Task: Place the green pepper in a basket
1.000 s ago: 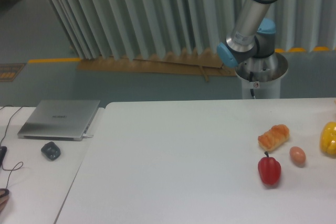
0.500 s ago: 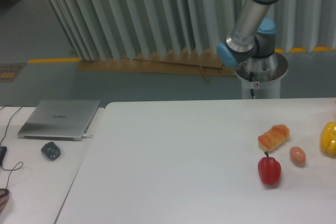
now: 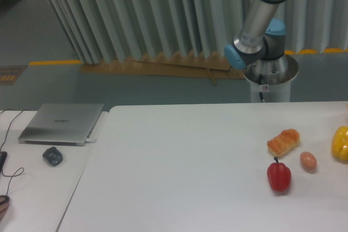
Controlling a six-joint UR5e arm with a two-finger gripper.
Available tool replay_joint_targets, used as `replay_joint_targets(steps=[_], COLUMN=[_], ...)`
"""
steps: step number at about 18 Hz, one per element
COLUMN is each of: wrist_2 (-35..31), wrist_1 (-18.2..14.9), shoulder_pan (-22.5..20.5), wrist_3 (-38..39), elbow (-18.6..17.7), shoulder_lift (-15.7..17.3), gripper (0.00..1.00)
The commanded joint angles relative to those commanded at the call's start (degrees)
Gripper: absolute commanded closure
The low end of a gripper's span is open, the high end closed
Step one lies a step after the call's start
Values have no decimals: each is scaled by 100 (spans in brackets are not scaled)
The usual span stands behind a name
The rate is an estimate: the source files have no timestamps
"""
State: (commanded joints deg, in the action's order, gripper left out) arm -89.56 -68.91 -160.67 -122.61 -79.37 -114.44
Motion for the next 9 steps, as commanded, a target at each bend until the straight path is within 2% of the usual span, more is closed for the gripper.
replay_joint_targets(steps=[2,5,9], wrist_2=[-61,18,114], wrist_1=[-35,-44,-70], shoulder_pan=[246,615,1045], wrist_3=[88,798,1019], elbow=[0,18,35], shoulder_lift=[115,194,273], gripper=[0,0,0])
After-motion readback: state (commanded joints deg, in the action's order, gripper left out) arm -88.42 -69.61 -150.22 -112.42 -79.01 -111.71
